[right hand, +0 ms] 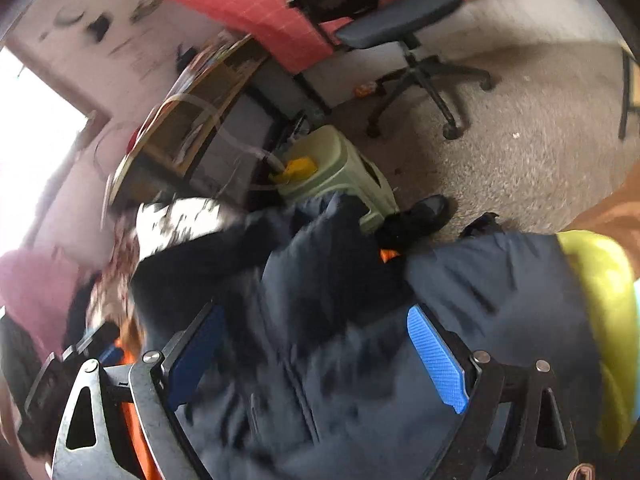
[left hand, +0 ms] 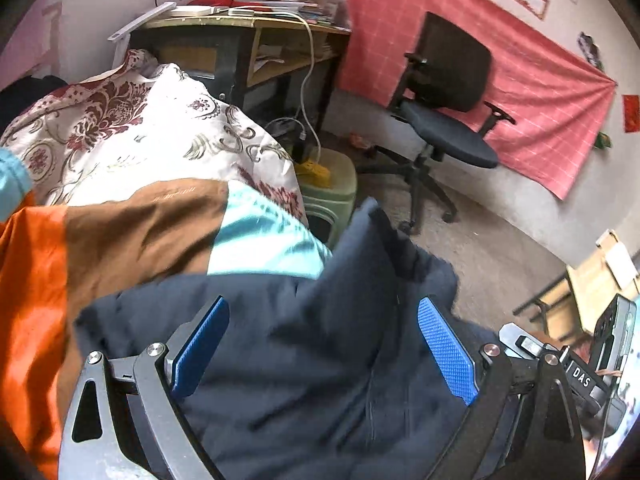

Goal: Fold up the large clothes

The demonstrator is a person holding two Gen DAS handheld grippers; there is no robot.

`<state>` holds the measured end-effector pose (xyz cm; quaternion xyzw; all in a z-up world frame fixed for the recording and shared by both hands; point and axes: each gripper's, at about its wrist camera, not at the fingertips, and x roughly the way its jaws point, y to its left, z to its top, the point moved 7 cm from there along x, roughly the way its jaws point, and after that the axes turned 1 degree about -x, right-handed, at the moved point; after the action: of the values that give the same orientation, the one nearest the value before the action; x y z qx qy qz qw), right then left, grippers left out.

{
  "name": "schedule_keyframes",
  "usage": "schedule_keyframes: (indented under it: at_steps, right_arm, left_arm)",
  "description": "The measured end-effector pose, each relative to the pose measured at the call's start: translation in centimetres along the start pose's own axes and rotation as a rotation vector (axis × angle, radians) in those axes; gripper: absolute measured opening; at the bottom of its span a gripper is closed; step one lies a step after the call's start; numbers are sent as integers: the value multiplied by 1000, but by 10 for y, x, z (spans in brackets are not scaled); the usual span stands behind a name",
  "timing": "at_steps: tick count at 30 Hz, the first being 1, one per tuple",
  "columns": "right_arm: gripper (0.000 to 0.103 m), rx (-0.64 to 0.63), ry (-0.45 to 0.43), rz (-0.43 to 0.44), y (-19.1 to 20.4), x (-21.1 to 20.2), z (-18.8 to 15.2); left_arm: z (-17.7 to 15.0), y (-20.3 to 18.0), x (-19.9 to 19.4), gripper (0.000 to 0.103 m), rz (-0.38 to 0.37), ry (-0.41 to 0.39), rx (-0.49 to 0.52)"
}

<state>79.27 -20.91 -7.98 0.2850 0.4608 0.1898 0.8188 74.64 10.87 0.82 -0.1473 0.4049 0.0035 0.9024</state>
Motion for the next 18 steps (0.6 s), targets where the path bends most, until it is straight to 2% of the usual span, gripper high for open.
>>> schedule_keyframes:
  at_steps: [4,6,7,8,10,12,14,16,18]
  right_arm:
    - [92,48,14,7,-7,31,19]
    - [90,58,10,0,-11,40,24]
    - [90,72,6,7,-13,45,26]
    - [90,84,10,14,-13,51,28]
    - [90,116,30,32,-14,63,29]
    - [89,127,30,58,-13,71,29]
    - [85,111,32,35,-13,75,27]
    - [73,109,16,29,-15,73,23]
    - [44,127,-20,41,-18,61,19]
  left_arm:
    - [21,1,29,92,59,-11,-11]
    - [26,3,36,87,65,-32,-26]
    - [27,4,41,65,49,-36,-36]
    - [26,4,44,33,28,-33,-43]
    - [22,5,53,12,-10,20,-39]
    - [21,0,48,9,-16,1,-10]
    - [17,-6,37,7,-29,-22,32]
    - [8,-8,22,7,-53,-55,69]
    - [0,-11,11,6,-71,-73,90]
